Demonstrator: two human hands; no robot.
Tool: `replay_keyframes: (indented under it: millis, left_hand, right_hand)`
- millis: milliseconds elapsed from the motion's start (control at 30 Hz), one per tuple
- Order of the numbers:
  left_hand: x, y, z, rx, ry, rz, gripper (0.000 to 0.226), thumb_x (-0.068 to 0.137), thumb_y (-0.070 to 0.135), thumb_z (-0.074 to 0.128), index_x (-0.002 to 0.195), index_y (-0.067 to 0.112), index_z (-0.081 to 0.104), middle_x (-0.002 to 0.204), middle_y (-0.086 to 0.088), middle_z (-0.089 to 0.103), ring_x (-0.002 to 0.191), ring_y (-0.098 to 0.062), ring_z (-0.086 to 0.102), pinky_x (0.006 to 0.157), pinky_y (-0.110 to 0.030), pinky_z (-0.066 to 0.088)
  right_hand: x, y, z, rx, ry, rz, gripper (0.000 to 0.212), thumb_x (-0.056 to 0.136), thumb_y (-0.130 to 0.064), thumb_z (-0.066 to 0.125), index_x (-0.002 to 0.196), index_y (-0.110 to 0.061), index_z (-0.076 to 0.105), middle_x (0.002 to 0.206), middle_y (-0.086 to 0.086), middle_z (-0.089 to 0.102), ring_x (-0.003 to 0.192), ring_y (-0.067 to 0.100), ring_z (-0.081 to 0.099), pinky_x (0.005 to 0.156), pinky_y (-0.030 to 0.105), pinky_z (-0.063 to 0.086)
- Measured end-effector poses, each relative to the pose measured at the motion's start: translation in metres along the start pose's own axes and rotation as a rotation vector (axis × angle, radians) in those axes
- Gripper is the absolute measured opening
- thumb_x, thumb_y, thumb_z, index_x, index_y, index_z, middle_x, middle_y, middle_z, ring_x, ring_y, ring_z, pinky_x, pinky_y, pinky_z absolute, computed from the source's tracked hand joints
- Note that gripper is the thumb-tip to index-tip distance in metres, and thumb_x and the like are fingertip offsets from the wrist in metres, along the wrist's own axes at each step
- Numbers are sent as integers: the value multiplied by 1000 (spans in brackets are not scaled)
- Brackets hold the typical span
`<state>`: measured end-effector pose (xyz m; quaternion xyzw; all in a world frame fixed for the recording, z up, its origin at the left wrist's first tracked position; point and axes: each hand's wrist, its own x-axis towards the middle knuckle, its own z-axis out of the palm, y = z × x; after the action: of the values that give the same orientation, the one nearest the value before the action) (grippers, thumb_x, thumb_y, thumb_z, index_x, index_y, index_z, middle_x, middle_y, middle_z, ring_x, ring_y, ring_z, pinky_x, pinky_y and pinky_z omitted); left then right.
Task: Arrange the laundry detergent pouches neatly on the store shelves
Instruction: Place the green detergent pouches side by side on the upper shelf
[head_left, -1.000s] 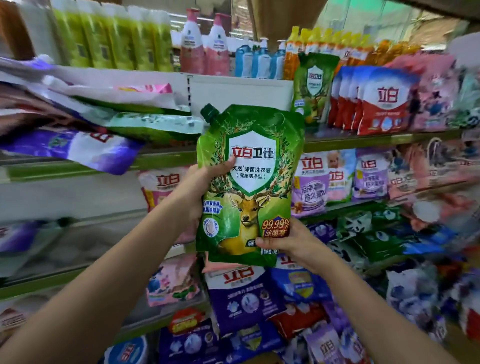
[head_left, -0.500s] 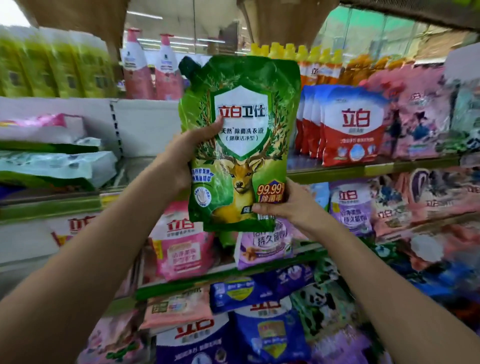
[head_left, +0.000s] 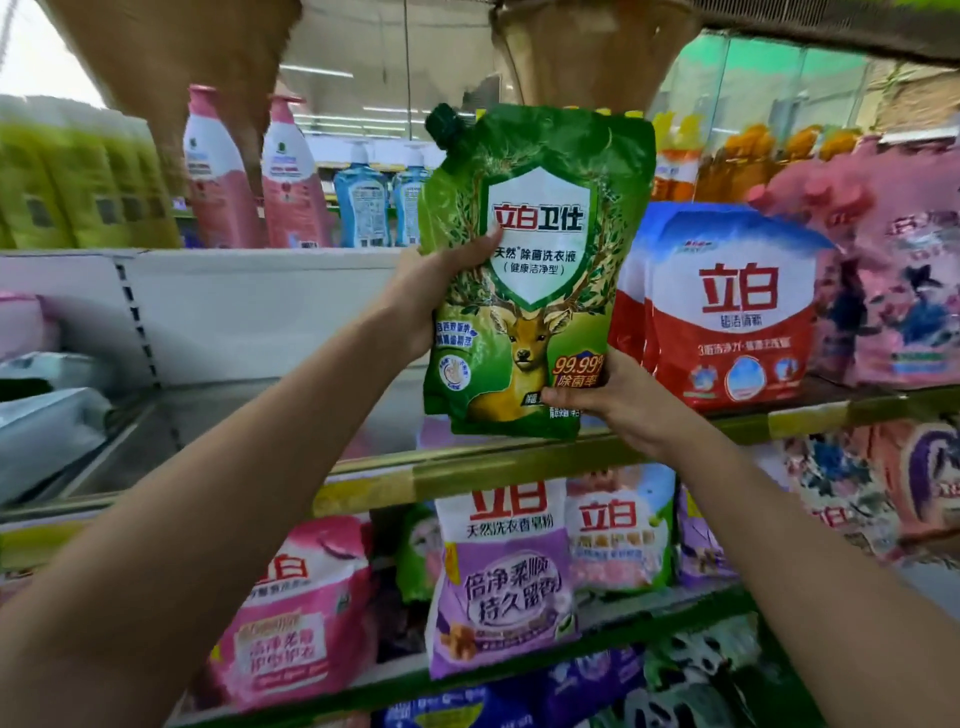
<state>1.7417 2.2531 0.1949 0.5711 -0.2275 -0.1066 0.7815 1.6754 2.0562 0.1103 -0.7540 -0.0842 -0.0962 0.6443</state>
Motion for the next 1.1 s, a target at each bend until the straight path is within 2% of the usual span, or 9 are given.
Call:
replay_keyframes:
  millis: [200,367,600,700,767,867,933,1000,1100]
  left_hand:
    - [59,-29,9,27,90,15,57,70,27,82,119,7,61,106,-16,73,96,-36,70,83,-51,57]
    - [90,-51,12,45,162,-13,65,63,30,84,119,6,61,105,-18,73,94,-37,71,80,-48,58]
    - [104,-60,7,210,296,105,23,81,26,75,96,12,66,81,-4,77,72,-19,74,61,-27,58]
    - [94,-63,5,312,263,82,33,71,34,78,97,17,66,91,-4,77,80,-18,74,72,-32,60]
    - [81,-69,-1,482,156,-20,34,67,30,80,96,22,64,89,3,75,81,-12,73,73,-26,58]
    - [62,-84,-12,622,-21,-152,50,69,-2,80,110,19,58,90,10,73,83,-1,70,67,-15,55]
    - [59,-94,-15,605,-20,-155,68,65,-12,79,122,13,51,101,6,69,82,4,68,67,-14,54]
    - [60,-98,-17,590,7,-133,73,63,-13,80,125,10,50,105,2,67,80,4,68,65,-14,54]
    - [63,-98,-23,610,40,-96,65,62,-11,81,119,8,55,103,-1,68,87,-8,69,67,-17,55]
  right_hand:
    - [58,29,-40,-51,-8,17,51,72,8,76,117,-9,57,100,1,70,88,5,68,76,17,55]
    - [92,52,-59,-87,-12,-16,56,69,5,79,117,-11,56,109,3,69,96,11,66,79,19,55]
    - [114,67,-63,-66,21,-56,63,70,6,79,126,-3,52,116,10,66,98,14,64,78,16,55]
    - [119,73,-65,-61,52,-65,66,68,2,82,127,-4,52,118,11,66,107,22,64,86,27,56]
    - [120,76,-65,-48,52,-57,70,66,-2,84,128,-7,52,119,9,66,111,21,62,92,33,55]
    - [118,78,-66,2,34,-25,78,64,0,84,132,-11,48,121,5,65,111,16,62,85,24,56]
    - [115,76,-66,22,1,1,82,64,3,83,135,-12,45,120,1,64,107,8,61,79,17,55]
    - [112,71,-64,79,-31,10,79,65,2,81,135,-13,46,115,-3,66,100,4,62,74,13,53]
    - [111,56,-61,252,61,-7,73,66,-31,80,132,-18,52,120,-2,66,103,4,63,78,17,50]
